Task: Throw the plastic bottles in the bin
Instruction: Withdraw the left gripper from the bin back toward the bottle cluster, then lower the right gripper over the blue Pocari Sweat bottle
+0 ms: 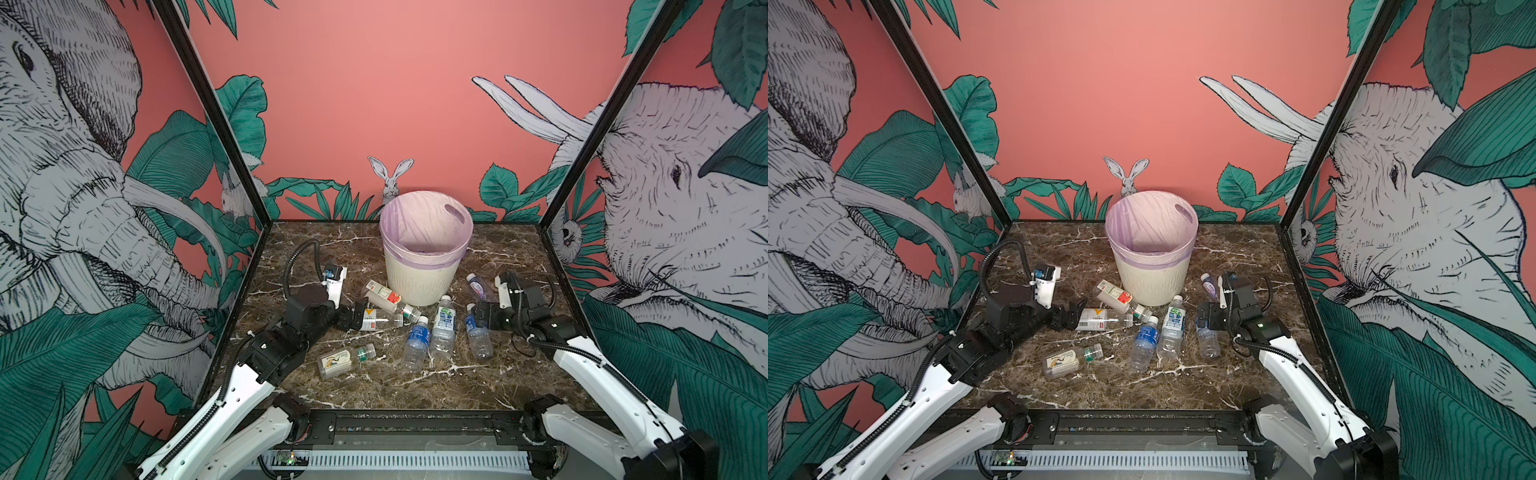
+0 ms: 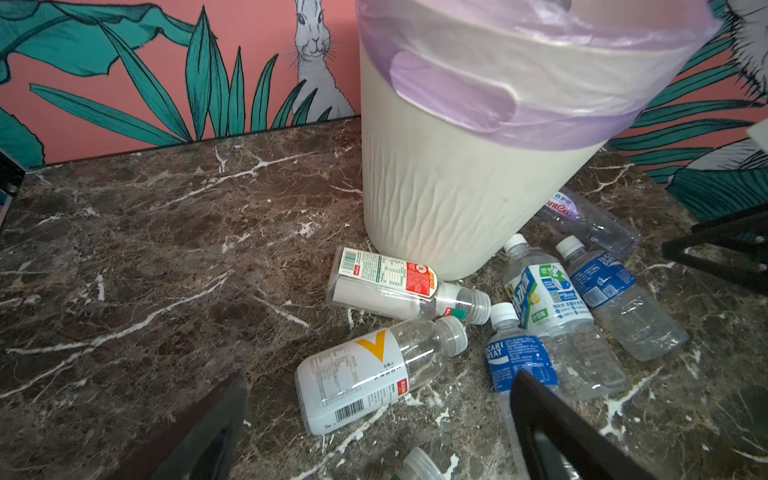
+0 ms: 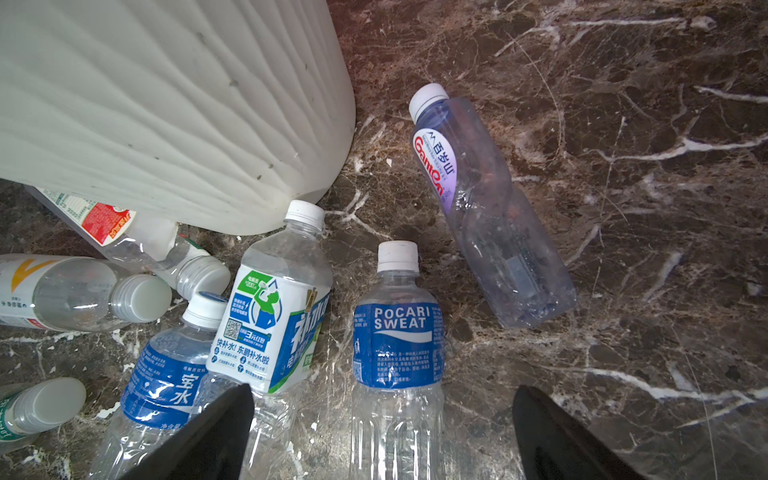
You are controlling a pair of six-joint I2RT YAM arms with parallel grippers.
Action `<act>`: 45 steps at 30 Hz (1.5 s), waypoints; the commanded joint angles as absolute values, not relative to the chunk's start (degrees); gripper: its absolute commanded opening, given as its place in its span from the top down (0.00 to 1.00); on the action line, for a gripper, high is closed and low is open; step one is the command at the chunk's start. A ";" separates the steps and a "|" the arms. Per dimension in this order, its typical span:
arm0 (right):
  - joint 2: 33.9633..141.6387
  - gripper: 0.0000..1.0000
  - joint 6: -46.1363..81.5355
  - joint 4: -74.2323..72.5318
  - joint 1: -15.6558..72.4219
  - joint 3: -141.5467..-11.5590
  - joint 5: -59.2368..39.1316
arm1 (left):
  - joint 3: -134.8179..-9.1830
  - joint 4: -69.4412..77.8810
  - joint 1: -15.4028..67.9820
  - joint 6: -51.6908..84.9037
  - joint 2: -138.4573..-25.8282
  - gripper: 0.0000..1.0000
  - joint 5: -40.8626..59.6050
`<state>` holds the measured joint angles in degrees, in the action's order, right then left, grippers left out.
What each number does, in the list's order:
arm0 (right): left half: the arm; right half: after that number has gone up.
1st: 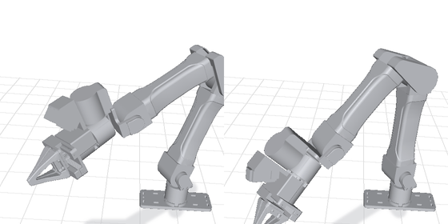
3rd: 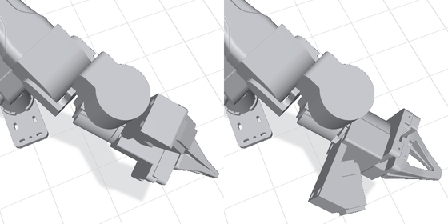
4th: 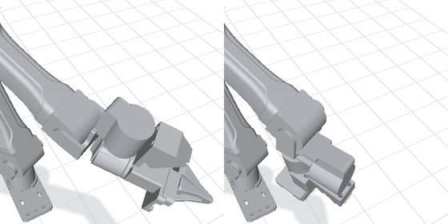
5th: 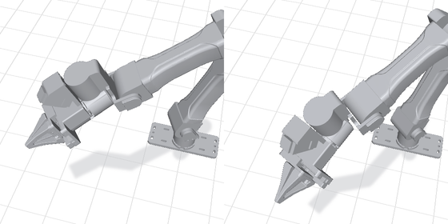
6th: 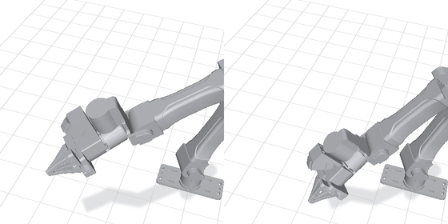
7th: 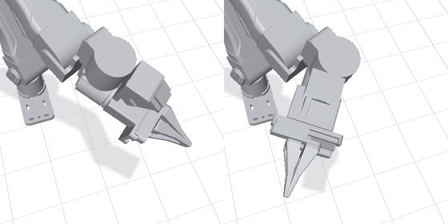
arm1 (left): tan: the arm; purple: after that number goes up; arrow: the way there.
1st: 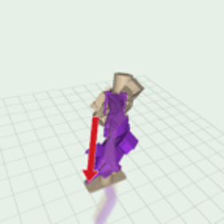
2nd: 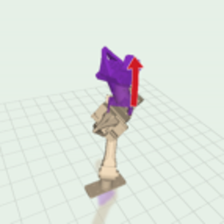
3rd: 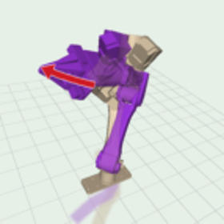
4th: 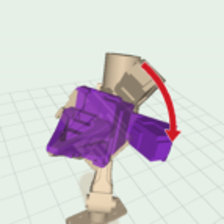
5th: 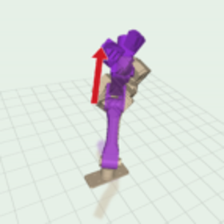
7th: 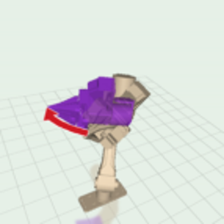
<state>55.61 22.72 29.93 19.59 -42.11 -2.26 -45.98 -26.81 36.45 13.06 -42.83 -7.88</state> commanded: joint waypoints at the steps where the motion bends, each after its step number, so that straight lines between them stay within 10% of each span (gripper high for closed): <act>1: 55.68 0.01 22.47 30.45 19.42 -43.68 -2.61 | -43.85 -26.46 35.77 15.28 -42.48 0.00 -7.38; 45: 76.13 0.14 21.73 28.34 24.11 -43.02 -2.81 | -35.16 -15.48 32.34 16.72 -56.59 0.03 7.89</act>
